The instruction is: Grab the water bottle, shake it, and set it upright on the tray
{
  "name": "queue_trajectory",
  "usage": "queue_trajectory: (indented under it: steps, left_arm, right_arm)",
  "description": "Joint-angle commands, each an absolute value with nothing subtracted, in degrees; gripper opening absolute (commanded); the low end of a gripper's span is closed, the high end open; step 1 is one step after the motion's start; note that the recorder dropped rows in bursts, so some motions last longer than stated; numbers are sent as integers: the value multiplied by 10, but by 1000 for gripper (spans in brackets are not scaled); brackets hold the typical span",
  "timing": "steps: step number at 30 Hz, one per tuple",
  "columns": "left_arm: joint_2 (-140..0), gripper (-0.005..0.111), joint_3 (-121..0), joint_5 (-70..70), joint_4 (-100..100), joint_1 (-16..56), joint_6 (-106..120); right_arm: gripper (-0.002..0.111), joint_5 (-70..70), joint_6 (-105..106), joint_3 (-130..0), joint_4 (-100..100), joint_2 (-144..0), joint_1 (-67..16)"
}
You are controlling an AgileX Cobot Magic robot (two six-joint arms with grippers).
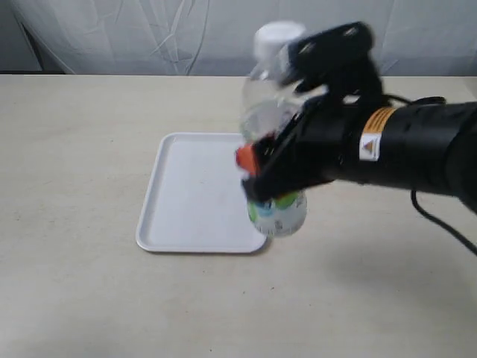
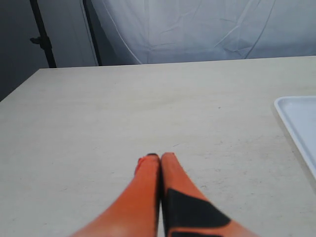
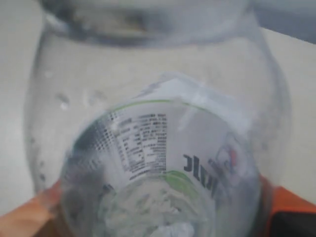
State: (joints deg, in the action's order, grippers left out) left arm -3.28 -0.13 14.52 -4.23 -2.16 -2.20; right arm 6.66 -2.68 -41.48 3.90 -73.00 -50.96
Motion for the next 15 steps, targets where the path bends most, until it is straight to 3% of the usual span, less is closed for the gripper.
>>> queue_trajectory:
  steps: [1, 5, 10, 12, 15]
  left_arm:
    - [-30, 0, 0, 137, -37, -22, -26]
    - [-30, 0, 0, 137, -37, -22, -26]
    - [-30, 0, 0, 137, -37, -22, -26]
    - [-30, 0, 0, 137, -37, -22, -26]
    - [-30, 0, 0, 137, -37, -22, -26]
  right_arm:
    - [-1, 109, -98, -420, 207, -708, -486]
    - [-1, 44, -351, -420, 197, -712, -394]
    - [-1, -26, -334, -421, 258, -714, -518]
    - [-1, 33, -307, -431, 338, -702, -569]
    - [-1, 179, -331, -454, 419, -688, -553]
